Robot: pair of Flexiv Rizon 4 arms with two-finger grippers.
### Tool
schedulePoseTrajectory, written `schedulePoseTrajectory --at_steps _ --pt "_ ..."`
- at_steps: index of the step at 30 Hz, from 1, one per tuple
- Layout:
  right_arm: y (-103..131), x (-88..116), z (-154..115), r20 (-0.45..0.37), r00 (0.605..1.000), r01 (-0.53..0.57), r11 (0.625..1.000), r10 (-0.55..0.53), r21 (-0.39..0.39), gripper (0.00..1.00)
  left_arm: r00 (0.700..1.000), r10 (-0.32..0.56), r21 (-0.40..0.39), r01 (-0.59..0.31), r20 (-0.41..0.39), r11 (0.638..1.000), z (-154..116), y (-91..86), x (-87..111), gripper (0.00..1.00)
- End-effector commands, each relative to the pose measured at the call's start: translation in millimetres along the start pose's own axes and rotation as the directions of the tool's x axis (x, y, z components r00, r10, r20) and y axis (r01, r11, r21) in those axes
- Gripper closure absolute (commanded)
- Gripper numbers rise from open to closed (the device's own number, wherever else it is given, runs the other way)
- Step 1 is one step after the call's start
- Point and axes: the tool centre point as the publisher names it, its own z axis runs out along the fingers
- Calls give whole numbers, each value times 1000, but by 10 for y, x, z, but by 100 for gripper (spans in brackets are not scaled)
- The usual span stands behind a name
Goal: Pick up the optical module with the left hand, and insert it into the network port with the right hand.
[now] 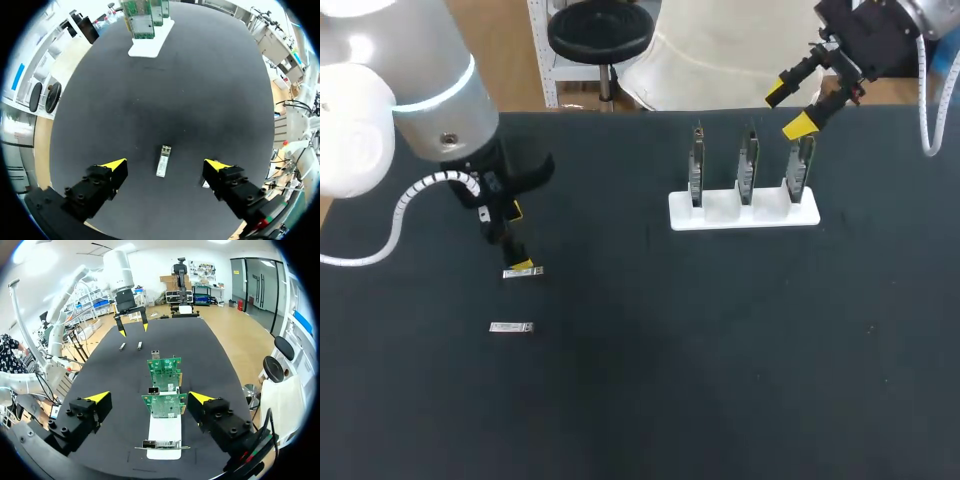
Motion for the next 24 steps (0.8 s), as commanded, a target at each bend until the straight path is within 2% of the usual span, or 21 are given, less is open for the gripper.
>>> schedulePoseTrajectory --at_steps 1,14,17,24 --pt "32 4 7 0 1000 1 1000 -1 8 0 1000 -2 18 2 -14 1000 90 -7 54 0" --pt "32 4 7 0 1000 1 1000 -1 8 0 996 -27 32 30 -87 999 359 -53 272 0" --pt "32 4 7 0 1000 1 1000 -1 8 0 995 -38 16 40 -93 999 411 -63 292 0" --pt "32 4 7 0 1000 1 1000 -1 8 0 992 -53 32 57 -119 998 526 -74 368 0"
